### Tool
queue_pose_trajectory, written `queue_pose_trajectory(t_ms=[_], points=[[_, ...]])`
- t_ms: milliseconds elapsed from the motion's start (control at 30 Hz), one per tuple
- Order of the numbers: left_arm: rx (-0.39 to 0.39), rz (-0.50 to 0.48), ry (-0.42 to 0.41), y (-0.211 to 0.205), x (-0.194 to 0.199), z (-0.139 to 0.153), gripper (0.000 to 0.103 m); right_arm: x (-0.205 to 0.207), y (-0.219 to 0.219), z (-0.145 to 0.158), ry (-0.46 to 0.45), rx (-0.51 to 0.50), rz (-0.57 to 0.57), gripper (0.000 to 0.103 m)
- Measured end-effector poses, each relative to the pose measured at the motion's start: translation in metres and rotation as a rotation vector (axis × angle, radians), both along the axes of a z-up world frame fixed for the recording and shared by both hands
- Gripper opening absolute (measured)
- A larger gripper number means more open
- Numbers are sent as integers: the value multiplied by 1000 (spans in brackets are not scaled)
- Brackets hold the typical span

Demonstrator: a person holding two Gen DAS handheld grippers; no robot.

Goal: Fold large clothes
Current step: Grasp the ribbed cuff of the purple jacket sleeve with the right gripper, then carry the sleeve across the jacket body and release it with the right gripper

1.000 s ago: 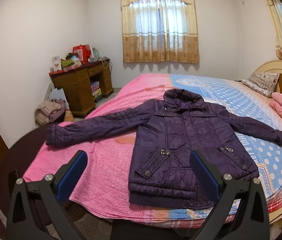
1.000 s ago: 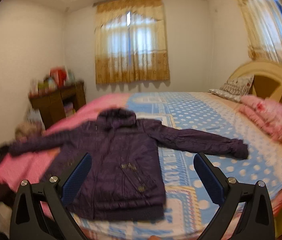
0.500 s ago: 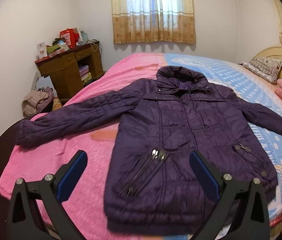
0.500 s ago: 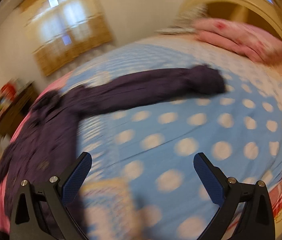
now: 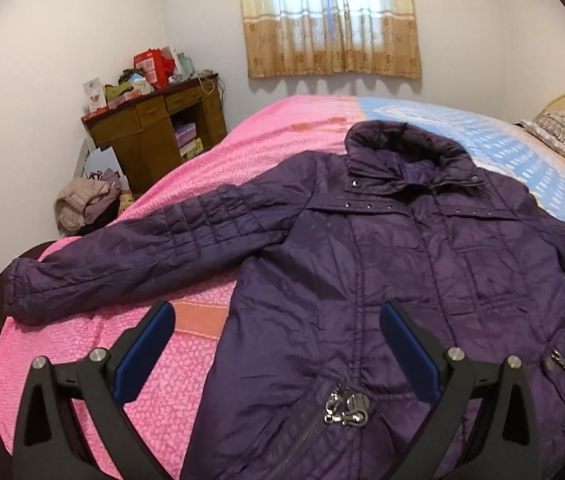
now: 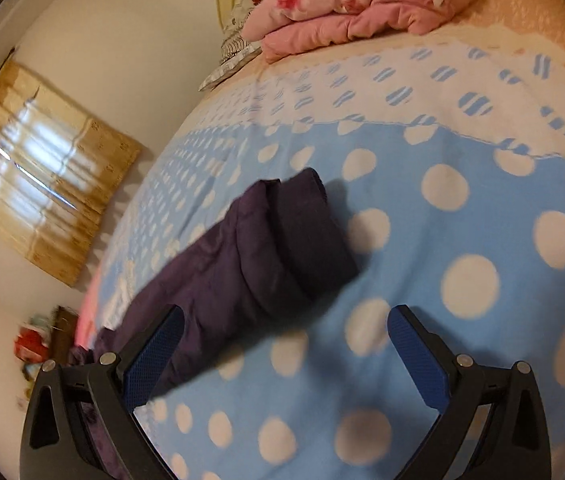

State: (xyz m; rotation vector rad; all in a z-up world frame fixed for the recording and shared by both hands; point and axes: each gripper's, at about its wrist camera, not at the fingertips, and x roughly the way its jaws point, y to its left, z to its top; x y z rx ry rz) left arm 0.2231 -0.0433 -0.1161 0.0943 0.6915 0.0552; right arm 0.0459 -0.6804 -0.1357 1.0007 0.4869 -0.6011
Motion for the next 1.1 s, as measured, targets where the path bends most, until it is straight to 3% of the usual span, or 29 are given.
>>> queue_pose_trajectory(t_ms=[100,167,200,233,267,300,367,467,700,900,1100], points=[[26,3,7,-4,8,-3,103,15,-9,-2,-2,19,11,101],[26,6,14,-5,14,-5,103,26,-15,-4,13,16,16,95],[24,9,18,-6,17,-6,103,30,-17,-4,37,6,12,83],[18,14,23,-6,19,-7,103,34,-19,-3,55,-18,18,56],[11,16,27,-5,20,-7,103,36,-20,-4,38,-21,46,37],[3,17,30,-5,20,-7,103,38,-24,-7,5,11,82,33],[-13,15,36,-5,20,-7,103,36,-29,-6,-9,15,75,32],[-23,4,33,-4,16,-6,103,36,-24,14,1,-70,85,30],[-67,-3,16,3,9,4,103,49,1,103,-17,-325,123,29],[-114,-12,13,15,0,6,103,79,58,187,-31,-589,225,28],[-149,-8,16,25,-3,6,103,120,149,255,-48,-845,397,28]])
